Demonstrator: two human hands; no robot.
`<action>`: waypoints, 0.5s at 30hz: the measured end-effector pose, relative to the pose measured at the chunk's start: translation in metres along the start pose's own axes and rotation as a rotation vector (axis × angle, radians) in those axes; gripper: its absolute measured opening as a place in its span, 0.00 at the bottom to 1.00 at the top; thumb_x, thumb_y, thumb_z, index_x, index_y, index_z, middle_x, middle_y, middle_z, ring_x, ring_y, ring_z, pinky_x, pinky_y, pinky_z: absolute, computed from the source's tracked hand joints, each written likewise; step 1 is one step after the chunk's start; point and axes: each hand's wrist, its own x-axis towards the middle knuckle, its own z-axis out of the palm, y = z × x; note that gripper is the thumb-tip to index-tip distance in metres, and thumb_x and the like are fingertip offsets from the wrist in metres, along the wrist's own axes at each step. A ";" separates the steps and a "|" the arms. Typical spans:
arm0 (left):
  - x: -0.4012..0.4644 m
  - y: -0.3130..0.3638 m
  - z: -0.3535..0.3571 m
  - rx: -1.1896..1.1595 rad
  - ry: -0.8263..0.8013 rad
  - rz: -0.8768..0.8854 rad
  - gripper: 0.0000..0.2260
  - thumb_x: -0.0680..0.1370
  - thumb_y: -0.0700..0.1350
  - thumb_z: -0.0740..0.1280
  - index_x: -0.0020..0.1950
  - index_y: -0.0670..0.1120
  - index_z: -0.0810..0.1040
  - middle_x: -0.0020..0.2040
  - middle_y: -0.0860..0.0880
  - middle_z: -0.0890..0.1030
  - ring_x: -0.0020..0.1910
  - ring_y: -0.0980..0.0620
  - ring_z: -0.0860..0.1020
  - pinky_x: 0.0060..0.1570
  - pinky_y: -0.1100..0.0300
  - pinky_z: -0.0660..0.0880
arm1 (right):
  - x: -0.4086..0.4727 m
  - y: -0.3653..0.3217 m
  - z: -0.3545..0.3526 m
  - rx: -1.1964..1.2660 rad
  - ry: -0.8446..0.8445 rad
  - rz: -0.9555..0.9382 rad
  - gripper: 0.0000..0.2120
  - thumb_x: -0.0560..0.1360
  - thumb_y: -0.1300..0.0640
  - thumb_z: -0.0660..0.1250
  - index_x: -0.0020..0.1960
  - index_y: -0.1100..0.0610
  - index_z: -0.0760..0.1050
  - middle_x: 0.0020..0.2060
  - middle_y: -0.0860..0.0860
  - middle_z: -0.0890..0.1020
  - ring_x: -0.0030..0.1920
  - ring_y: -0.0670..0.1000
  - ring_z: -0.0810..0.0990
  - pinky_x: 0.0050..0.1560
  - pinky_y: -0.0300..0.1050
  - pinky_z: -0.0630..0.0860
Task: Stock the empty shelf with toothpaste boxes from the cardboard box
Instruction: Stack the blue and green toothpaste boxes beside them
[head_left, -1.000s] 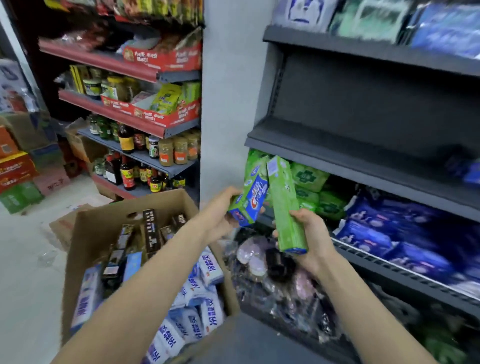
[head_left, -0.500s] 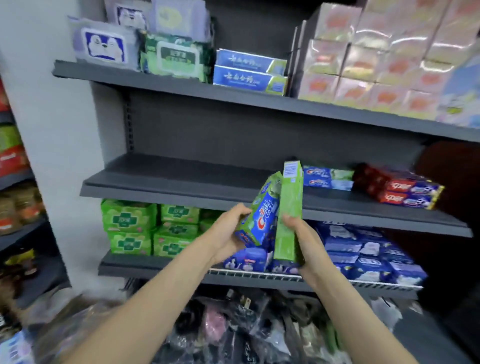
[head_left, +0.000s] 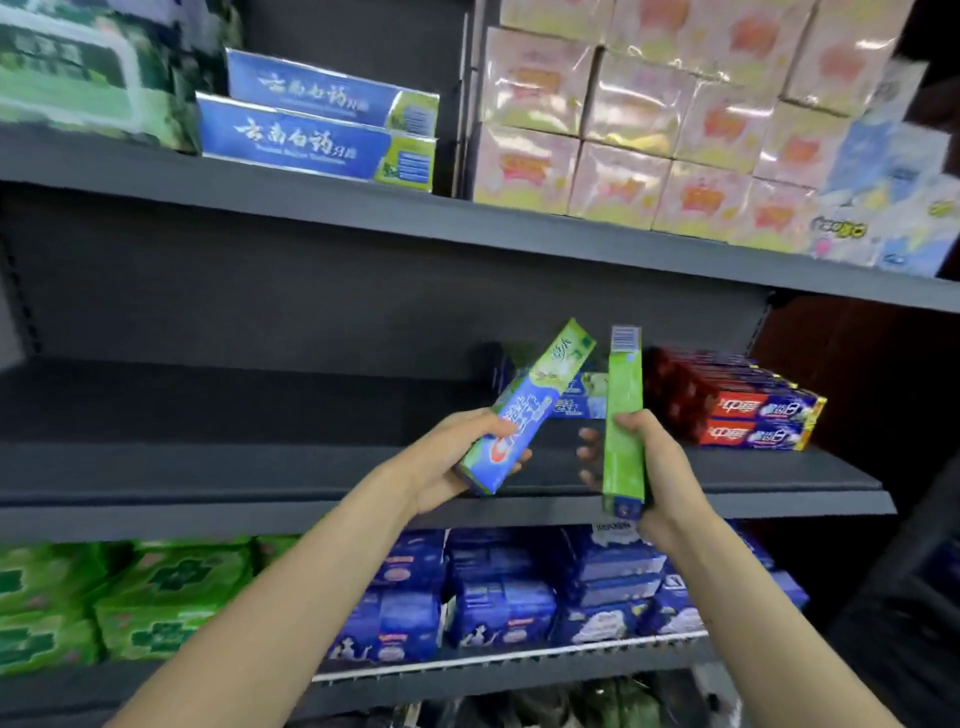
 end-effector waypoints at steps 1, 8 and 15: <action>0.009 0.002 0.000 0.046 -0.022 0.009 0.07 0.78 0.38 0.61 0.52 0.42 0.78 0.44 0.44 0.82 0.37 0.53 0.82 0.41 0.62 0.79 | 0.009 0.000 -0.004 0.003 0.002 -0.004 0.09 0.77 0.58 0.58 0.55 0.60 0.72 0.41 0.55 0.81 0.31 0.49 0.81 0.29 0.42 0.75; 0.068 -0.007 0.025 0.235 -0.025 -0.002 0.09 0.77 0.37 0.66 0.56 0.47 0.73 0.48 0.46 0.82 0.41 0.54 0.81 0.45 0.64 0.76 | 0.070 0.006 -0.023 -0.029 -0.012 -0.078 0.17 0.72 0.58 0.71 0.59 0.63 0.76 0.44 0.55 0.84 0.35 0.47 0.83 0.32 0.37 0.77; 0.129 0.003 0.030 0.915 0.200 0.132 0.22 0.76 0.43 0.69 0.70 0.51 0.71 0.66 0.46 0.73 0.60 0.53 0.74 0.53 0.68 0.70 | 0.132 -0.011 -0.060 0.094 0.231 -0.046 0.21 0.70 0.62 0.71 0.61 0.67 0.74 0.42 0.56 0.81 0.34 0.49 0.79 0.28 0.38 0.74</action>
